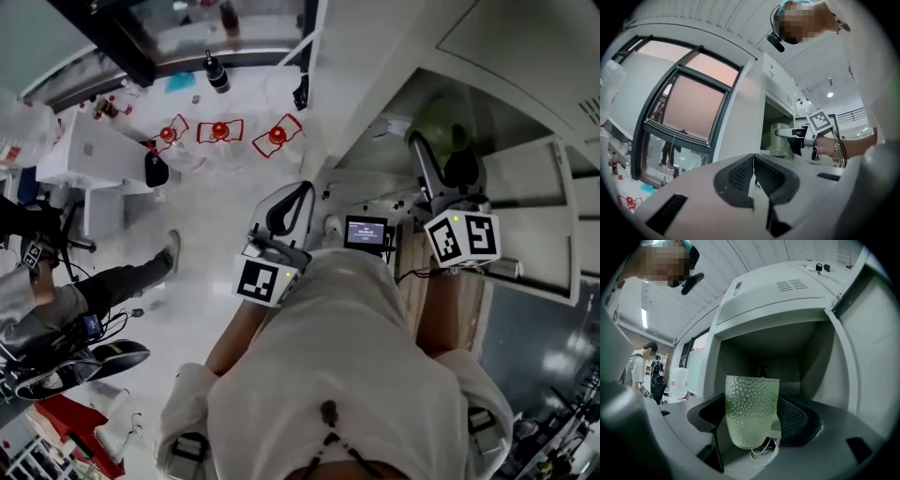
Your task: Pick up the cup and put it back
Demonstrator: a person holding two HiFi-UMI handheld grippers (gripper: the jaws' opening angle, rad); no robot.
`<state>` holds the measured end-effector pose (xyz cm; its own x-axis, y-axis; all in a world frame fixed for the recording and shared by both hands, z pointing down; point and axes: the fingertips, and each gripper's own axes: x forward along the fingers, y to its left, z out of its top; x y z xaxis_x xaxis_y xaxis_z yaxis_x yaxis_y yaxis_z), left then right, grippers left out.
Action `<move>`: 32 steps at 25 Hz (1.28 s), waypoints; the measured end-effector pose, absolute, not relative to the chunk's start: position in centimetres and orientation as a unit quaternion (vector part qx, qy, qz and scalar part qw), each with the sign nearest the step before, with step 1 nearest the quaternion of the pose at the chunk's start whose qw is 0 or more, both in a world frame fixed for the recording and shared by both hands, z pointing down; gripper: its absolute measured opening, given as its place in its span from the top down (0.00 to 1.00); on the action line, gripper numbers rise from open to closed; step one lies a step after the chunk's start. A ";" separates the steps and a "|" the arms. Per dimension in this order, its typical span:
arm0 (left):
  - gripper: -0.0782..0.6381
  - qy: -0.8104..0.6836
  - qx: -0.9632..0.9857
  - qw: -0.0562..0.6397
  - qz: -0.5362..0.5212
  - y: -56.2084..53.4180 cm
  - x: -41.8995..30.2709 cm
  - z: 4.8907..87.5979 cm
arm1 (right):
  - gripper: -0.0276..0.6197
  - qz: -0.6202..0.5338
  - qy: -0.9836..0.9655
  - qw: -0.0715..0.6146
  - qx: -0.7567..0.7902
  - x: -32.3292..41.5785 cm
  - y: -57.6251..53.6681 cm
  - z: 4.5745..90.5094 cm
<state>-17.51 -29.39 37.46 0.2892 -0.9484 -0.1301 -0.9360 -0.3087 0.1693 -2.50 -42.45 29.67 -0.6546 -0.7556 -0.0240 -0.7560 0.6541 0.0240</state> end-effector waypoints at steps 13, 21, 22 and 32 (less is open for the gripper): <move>0.88 -0.672 0.733 0.028 -0.100 -32.1 -19.6 37.9 | 0.44 0.028 0.915 -0.037 -0.400 -4.7 -50.3 29.4; 0.88 -0.695 0.710 0.025 -0.110 -32.6 -20.0 38.1 | 0.44 0.032 0.909 -0.065 -0.411 -5.4 -51.3 30.0; 0.88 -0.695 0.710 0.025 -0.110 -32.6 -20.0 38.1 | 0.44 0.031 0.909 -0.067 -0.410 -5.5 -51.3 30.1; 0.88 -0.683 0.722 0.020 -0.109 -31.1 -20.3 37.3 | 0.43 0.019 0.906 -0.037 -0.421 -4.6 -49.6 29.0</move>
<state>-20.27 -31.15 37.30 0.0425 -0.9906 -0.1302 -0.9820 -0.0654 0.1774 -4.60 -49.65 28.98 -0.6436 -0.7637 0.0505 -0.7610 0.6455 0.0648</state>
